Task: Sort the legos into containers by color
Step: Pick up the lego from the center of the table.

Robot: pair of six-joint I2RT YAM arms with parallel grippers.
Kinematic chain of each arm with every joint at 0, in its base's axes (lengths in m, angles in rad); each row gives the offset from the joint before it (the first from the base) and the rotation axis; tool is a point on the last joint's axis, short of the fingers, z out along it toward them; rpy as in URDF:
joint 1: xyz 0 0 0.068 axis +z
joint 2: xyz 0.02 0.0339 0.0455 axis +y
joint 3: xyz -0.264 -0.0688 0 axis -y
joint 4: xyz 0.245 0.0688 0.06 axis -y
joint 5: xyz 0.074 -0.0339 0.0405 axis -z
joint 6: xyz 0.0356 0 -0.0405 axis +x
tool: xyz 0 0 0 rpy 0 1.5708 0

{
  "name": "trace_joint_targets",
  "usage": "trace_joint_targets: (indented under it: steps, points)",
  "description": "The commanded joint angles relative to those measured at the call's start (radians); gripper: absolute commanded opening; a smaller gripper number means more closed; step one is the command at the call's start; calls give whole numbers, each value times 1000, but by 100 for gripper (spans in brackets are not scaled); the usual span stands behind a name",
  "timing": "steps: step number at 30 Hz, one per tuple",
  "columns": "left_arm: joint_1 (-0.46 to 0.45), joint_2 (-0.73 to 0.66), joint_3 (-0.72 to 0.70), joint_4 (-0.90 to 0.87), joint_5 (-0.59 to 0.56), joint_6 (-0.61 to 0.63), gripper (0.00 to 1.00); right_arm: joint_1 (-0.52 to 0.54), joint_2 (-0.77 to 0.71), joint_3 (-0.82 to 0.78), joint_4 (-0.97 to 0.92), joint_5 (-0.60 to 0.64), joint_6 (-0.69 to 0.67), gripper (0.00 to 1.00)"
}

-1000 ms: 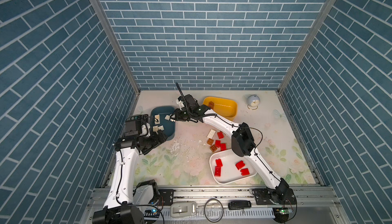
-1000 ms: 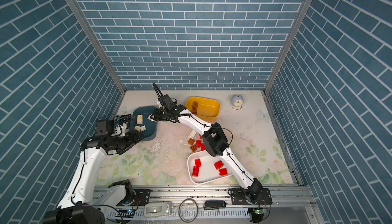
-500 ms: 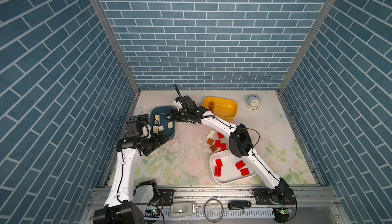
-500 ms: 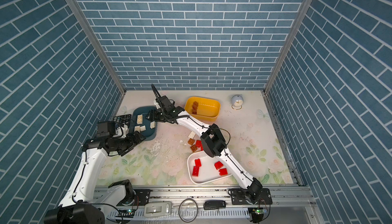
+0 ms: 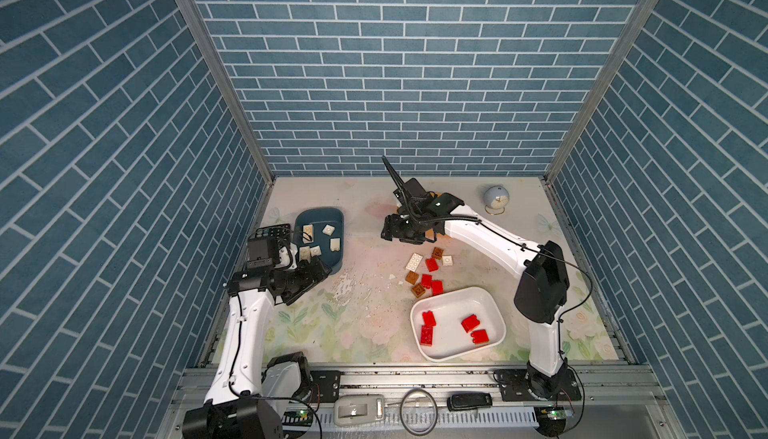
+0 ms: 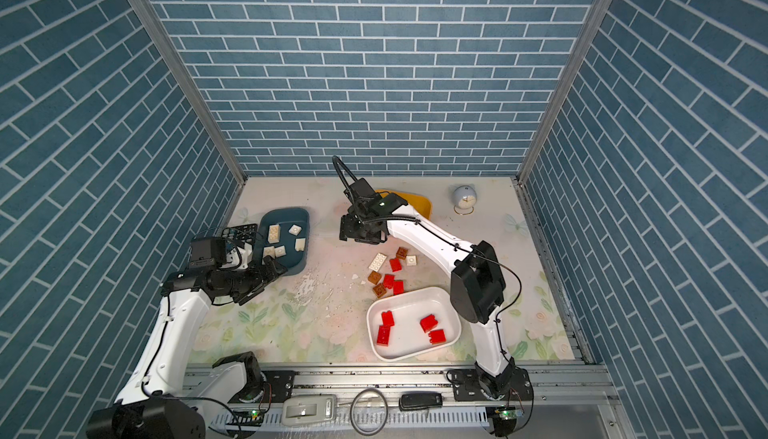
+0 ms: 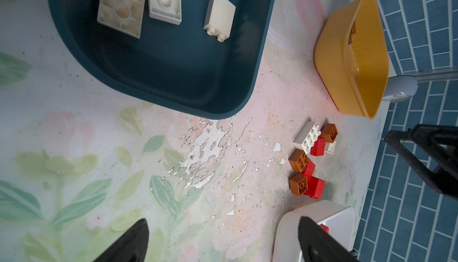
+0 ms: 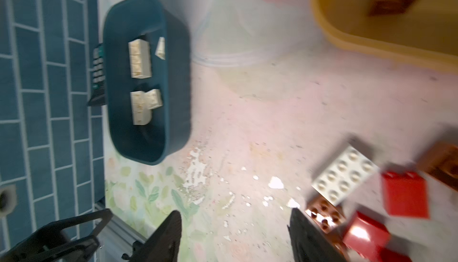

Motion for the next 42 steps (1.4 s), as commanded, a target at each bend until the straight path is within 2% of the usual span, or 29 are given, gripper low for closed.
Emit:
trace_joint_targets:
  steps: [1,9,21,30,37,42]
  points:
    - [5,12,6,3,11,16,96,-6,-10,-77,-152,129,140,70]
    - [5,17,6,-1,16,30,96,-28,73,-84,-138,129,242,74]
    - [5,21,-12,11,14,34,96,-45,223,-20,-134,105,254,63]
    - [5,24,-15,11,11,40,95,-42,322,27,-180,129,241,46]
    - [5,26,-15,11,9,39,95,-38,334,71,-217,185,204,27]
    - [5,31,-10,7,6,41,95,-37,280,94,-220,229,137,24]
